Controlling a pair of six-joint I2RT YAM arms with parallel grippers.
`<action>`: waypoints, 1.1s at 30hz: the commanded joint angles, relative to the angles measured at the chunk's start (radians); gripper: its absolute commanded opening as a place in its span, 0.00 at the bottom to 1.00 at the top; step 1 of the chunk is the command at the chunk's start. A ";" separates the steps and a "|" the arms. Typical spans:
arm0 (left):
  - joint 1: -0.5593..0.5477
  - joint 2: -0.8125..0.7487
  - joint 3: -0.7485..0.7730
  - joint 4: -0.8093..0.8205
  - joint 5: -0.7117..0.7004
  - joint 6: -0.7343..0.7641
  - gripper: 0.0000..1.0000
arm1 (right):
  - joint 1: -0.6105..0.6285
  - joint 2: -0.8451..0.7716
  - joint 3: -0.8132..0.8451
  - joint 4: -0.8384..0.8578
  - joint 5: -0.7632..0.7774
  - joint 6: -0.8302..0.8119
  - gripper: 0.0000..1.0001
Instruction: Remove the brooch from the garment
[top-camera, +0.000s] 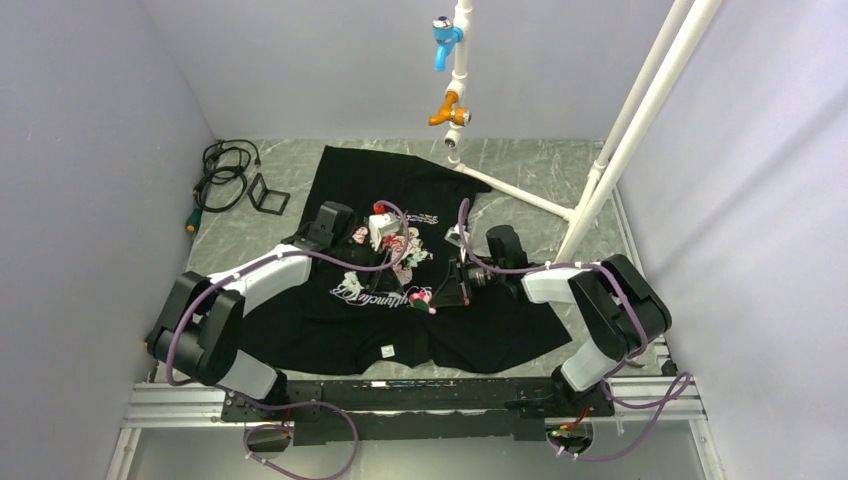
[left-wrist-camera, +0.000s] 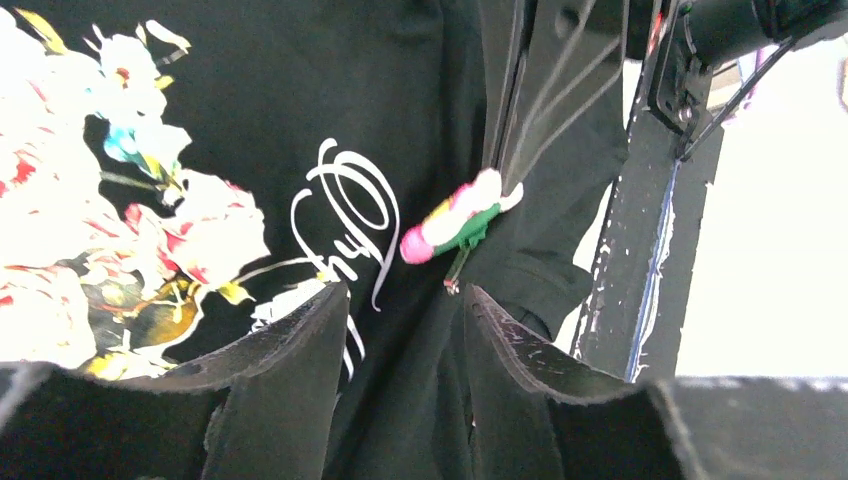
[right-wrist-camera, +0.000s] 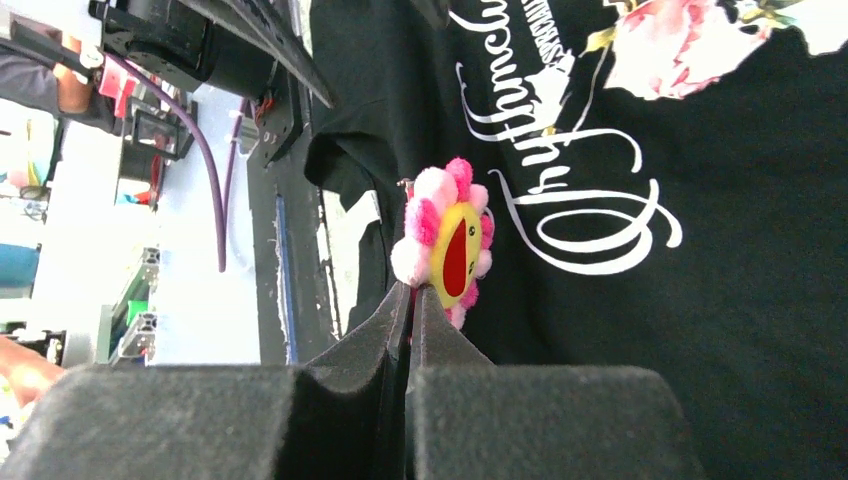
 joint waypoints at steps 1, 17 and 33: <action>0.000 -0.020 -0.058 0.079 0.009 -0.094 0.49 | -0.038 -0.014 0.021 -0.007 -0.060 0.014 0.00; -0.023 0.154 -0.061 0.240 0.145 -0.273 0.51 | -0.056 0.091 0.052 -0.011 -0.068 0.055 0.00; -0.060 0.268 0.013 0.243 0.150 -0.422 0.17 | -0.053 0.081 0.036 0.034 -0.111 0.016 0.09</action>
